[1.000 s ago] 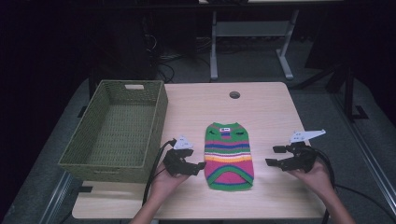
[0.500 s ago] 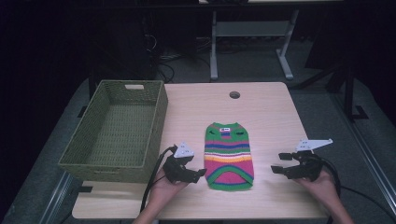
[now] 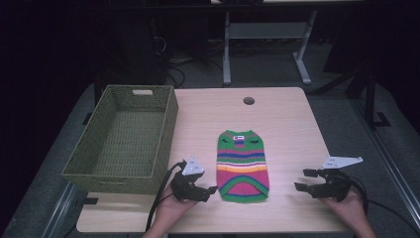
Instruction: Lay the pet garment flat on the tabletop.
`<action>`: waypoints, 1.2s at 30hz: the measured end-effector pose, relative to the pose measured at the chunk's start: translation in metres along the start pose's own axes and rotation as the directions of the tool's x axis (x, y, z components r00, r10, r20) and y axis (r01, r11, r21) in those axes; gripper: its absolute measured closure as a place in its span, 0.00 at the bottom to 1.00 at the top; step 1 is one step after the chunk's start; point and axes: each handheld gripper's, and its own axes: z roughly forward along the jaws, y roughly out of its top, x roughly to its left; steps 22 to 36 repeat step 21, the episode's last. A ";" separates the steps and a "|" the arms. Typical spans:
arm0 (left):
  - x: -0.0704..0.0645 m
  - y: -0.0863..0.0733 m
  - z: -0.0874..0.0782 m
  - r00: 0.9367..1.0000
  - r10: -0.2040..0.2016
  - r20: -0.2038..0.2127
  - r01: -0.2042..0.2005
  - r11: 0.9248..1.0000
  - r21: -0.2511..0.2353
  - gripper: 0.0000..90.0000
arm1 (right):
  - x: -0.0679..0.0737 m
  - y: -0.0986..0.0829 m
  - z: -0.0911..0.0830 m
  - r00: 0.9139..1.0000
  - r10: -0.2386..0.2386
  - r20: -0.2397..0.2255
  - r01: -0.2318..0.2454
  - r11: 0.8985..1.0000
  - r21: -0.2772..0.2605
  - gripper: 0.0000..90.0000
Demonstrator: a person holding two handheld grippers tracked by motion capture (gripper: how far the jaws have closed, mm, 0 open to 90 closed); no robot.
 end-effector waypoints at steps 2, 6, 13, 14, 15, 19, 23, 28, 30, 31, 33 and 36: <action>-0.001 -0.002 -0.002 1.000 -0.001 -0.002 0.001 1.000 -0.001 0.29 | 0.001 -0.002 -0.005 1.000 0.011 -0.002 -0.011 1.000 -0.006 0.29; -0.002 -0.005 -0.004 1.000 0.005 -0.003 -0.005 1.000 0.006 0.29 | 0.002 -0.005 -0.010 1.000 0.002 0.010 -0.002 1.000 -0.016 0.28; -0.008 -0.014 -0.012 1.000 -0.006 0.022 0.006 1.000 -0.010 0.29 | 0.006 -0.012 -0.015 1.000 0.006 0.023 -0.005 1.000 -0.006 0.28; -0.010 -0.016 -0.013 1.000 -0.012 0.024 0.013 1.000 -0.017 0.29 | 0.007 -0.013 -0.015 1.000 0.005 0.026 -0.005 1.000 -0.008 0.28; -0.010 -0.017 -0.014 1.000 -0.009 0.028 0.009 1.000 -0.013 0.29 | 0.009 -0.014 -0.016 1.000 0.004 0.027 -0.004 1.000 -0.013 0.28; -0.012 -0.021 -0.020 0.999 -0.022 0.043 0.025 0.998 -0.055 0.29 | 0.015 -0.021 -0.019 0.999 0.021 0.032 -0.019 0.999 -0.041 0.28; -0.012 -0.020 -0.024 0.999 -0.024 0.044 0.027 0.997 -0.078 0.29 | 0.018 -0.025 -0.023 0.999 0.036 0.026 -0.034 0.997 -0.065 0.28; -0.012 -0.020 -0.024 0.999 -0.024 0.044 0.027 0.997 -0.078 0.29 | 0.018 -0.025 -0.023 0.999 0.036 0.026 -0.034 0.997 -0.065 0.28; -0.012 -0.020 -0.024 0.999 -0.024 0.044 0.027 0.997 -0.078 0.29 | 0.018 -0.025 -0.023 0.999 0.036 0.026 -0.034 0.997 -0.065 0.28; -0.012 -0.020 -0.024 0.999 -0.024 0.044 0.027 0.997 -0.078 0.29 | 0.018 -0.025 -0.023 0.999 0.036 0.026 -0.034 0.997 -0.065 0.28; -0.012 -0.020 -0.024 0.999 -0.024 0.044 0.027 0.997 -0.078 0.29 | 0.018 -0.025 -0.023 0.999 0.036 0.026 -0.034 0.997 -0.065 0.28; -0.012 -0.020 -0.024 0.999 -0.024 0.044 0.027 0.997 -0.078 0.29 | 0.018 -0.025 -0.023 0.999 0.036 0.026 -0.034 0.997 -0.065 0.28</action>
